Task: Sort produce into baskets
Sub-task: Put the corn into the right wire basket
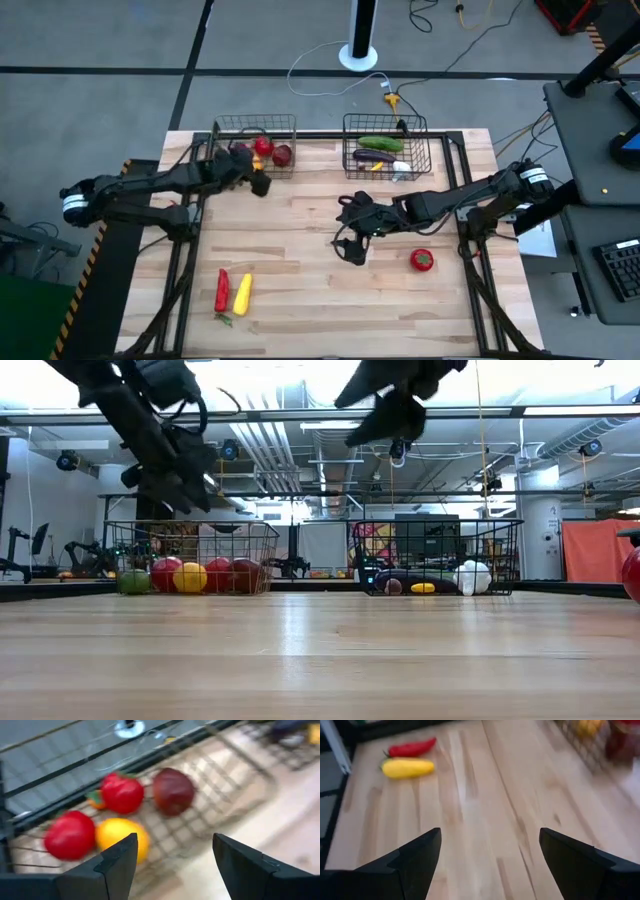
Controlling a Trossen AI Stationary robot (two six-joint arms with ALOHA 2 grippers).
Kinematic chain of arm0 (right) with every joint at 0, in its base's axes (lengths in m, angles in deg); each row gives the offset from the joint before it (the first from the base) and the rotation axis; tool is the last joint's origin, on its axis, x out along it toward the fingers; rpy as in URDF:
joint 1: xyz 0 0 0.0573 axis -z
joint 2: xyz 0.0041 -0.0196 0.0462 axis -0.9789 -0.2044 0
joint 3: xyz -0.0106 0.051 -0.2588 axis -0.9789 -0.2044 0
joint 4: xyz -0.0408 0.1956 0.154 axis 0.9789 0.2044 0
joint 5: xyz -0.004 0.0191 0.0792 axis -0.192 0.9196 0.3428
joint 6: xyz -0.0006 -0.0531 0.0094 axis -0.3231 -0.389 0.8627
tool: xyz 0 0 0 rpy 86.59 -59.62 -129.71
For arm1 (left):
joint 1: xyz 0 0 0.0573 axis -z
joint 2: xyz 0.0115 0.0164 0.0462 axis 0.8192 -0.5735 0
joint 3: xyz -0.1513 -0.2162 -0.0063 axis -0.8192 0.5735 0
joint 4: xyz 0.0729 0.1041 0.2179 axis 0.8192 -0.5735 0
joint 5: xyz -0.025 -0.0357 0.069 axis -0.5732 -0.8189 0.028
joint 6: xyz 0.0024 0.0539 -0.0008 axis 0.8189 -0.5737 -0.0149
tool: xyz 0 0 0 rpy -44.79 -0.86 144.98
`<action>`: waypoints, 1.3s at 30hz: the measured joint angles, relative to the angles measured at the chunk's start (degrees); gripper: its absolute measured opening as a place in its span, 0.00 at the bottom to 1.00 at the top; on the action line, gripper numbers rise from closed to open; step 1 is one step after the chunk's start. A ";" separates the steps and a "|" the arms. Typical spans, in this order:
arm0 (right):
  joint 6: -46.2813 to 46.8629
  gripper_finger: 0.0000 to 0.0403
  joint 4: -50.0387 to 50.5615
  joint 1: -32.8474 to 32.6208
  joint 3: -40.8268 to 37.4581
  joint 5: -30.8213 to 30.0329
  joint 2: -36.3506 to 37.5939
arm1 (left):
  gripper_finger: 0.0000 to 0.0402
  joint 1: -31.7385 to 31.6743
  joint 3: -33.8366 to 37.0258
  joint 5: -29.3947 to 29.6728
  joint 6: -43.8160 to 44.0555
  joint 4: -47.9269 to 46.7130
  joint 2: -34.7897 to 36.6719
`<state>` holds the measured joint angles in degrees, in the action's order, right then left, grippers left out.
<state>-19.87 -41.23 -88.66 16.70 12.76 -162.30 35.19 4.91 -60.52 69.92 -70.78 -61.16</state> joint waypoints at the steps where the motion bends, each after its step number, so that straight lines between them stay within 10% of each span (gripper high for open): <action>1: 1.34 0.81 1.57 0.00 0.00 -0.03 0.00 | 0.60 2.00 0.00 0.47 1.04 0.00 0.19; 17: 27.80 0.79 44.28 -0.79 2.19 9.17 0.00 | 0.60 38.40 0.00 17.04 14.77 4.45 0.43; 39: 44.00 0.85 59.06 -8.22 -5.00 18.25 11.93 | 0.60 42.16 0.00 17.38 14.75 6.38 0.41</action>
<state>24.13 17.83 -96.89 11.70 31.01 -150.37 77.36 4.91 -43.15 84.68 -64.40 -60.75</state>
